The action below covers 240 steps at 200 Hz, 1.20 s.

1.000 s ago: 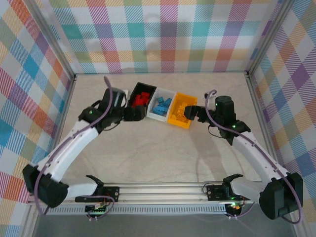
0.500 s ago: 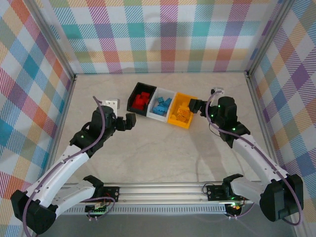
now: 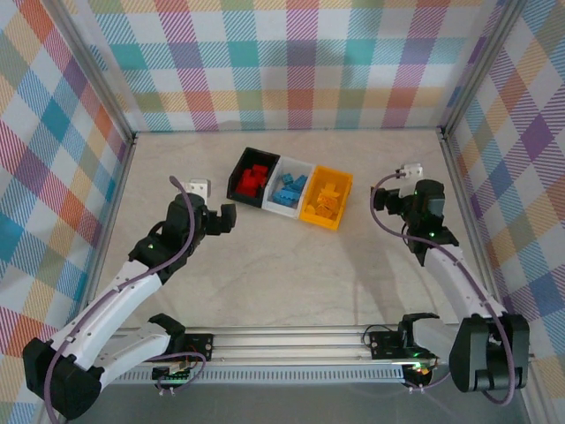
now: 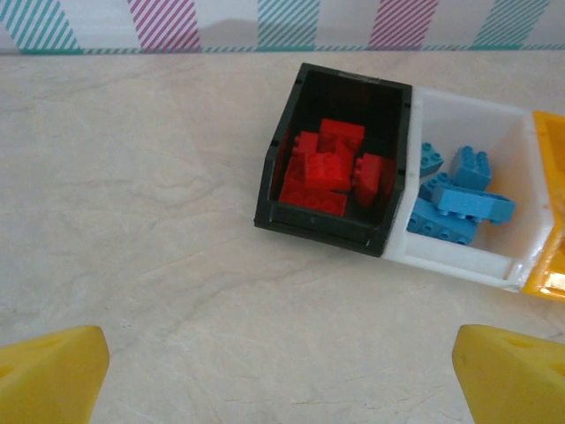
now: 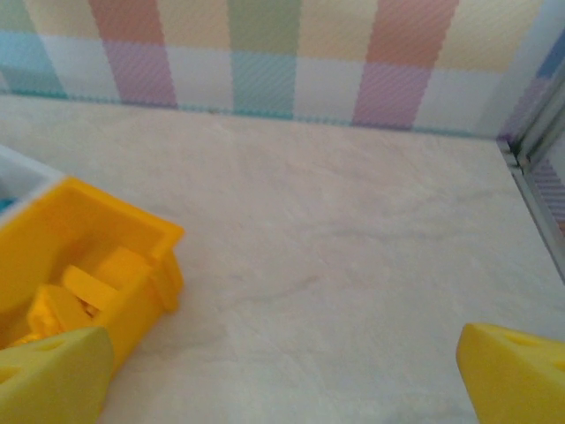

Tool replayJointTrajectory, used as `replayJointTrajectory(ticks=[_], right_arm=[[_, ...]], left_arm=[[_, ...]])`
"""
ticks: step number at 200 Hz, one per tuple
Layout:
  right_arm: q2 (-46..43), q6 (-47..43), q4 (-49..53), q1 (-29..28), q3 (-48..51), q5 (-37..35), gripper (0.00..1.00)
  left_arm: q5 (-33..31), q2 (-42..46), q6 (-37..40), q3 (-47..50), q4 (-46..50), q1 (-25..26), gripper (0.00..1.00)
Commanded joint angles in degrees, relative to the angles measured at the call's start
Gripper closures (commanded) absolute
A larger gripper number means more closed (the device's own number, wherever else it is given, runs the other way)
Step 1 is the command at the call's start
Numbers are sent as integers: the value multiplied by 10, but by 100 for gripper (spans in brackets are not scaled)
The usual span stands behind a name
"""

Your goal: Sort the legos into containers by color

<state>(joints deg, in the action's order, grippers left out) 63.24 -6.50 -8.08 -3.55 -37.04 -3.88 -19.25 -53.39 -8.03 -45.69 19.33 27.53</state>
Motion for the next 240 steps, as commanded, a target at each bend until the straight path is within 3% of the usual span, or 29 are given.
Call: replayJointTrajectory(ticks=[1,70,119,143,153,185,240], right_arm=[[44,-7,-55,7,15,17,0],[176,39,-130,7,15,35,0],[206,44,-188,7,39,39,0],[201,41,-203,7,51,50,0],[201,41,-202,7,52,53,0],[199,37,-198,7,51,66,0],[209,27,-186,7,39,87,0]], left_arm=[[-16,16,-2,16,-47,-24,0],[-11,43,22,81,-113,-77,0],[-35,33,63,84,-106,-105,0],[-40,19,144,99,-140,-121,0],[-52,5,168,108,-159,-130,0],[-18,-51,128,139,-241,-182,0],[-4,-210,123,125,-336,-199,0]])
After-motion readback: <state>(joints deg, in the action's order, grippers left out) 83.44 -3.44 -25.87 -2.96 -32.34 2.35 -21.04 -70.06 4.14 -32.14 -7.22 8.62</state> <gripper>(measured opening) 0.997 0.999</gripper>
